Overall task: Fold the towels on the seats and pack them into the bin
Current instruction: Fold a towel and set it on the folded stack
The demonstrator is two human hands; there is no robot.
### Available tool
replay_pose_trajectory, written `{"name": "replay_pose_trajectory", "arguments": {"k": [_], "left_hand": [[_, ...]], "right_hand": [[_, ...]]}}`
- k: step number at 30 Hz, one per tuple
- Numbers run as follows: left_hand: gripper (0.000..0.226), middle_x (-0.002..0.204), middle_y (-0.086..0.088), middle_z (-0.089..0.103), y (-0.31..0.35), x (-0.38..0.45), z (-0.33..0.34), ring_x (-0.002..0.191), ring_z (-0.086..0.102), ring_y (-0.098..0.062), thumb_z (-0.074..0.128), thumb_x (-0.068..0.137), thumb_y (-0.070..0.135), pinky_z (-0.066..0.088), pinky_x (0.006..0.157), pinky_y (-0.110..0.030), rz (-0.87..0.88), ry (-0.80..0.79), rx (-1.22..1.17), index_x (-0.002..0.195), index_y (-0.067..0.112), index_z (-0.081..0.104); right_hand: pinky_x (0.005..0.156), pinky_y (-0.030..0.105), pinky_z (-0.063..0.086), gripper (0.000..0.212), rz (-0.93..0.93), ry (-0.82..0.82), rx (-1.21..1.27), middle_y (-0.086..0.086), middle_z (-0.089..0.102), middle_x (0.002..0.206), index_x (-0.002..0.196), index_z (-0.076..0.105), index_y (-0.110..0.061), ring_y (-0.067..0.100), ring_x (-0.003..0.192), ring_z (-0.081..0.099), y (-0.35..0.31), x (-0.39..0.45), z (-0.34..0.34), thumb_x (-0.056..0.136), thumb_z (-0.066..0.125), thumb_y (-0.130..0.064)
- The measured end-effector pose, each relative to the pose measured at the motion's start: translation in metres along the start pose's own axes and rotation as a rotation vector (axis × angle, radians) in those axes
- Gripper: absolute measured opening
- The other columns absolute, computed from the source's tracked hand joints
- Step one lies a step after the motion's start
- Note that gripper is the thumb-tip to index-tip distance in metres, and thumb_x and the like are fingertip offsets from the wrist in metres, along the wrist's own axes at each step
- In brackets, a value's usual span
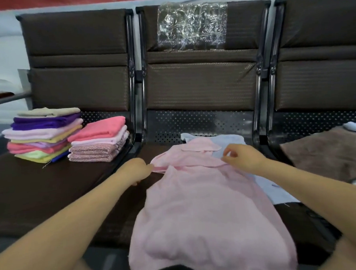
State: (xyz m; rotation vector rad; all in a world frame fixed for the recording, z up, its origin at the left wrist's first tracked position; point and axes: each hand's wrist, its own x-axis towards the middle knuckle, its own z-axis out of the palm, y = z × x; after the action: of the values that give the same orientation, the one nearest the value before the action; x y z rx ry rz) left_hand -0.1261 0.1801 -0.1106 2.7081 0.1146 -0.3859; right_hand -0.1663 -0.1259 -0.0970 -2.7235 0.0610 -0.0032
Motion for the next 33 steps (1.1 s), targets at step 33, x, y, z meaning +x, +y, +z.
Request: {"name": "replay_pose_trajectory", "arguments": {"k": [33], "left_hand": [[0.047,0.060,0.000,0.040,0.039,0.073,0.066,0.060,0.038,-0.018,0.049,0.092,0.049,0.027,0.059,-0.029,0.153,-0.068,-0.405,0.057,0.019,0.040]], "right_hand": [[0.063,0.037,0.054,0.025,0.763,0.257,0.924,0.021,0.063,0.099,0.112,0.061,0.004,0.033,0.078,0.061,0.077,0.070,0.012,0.090,0.059,-0.008]]}}
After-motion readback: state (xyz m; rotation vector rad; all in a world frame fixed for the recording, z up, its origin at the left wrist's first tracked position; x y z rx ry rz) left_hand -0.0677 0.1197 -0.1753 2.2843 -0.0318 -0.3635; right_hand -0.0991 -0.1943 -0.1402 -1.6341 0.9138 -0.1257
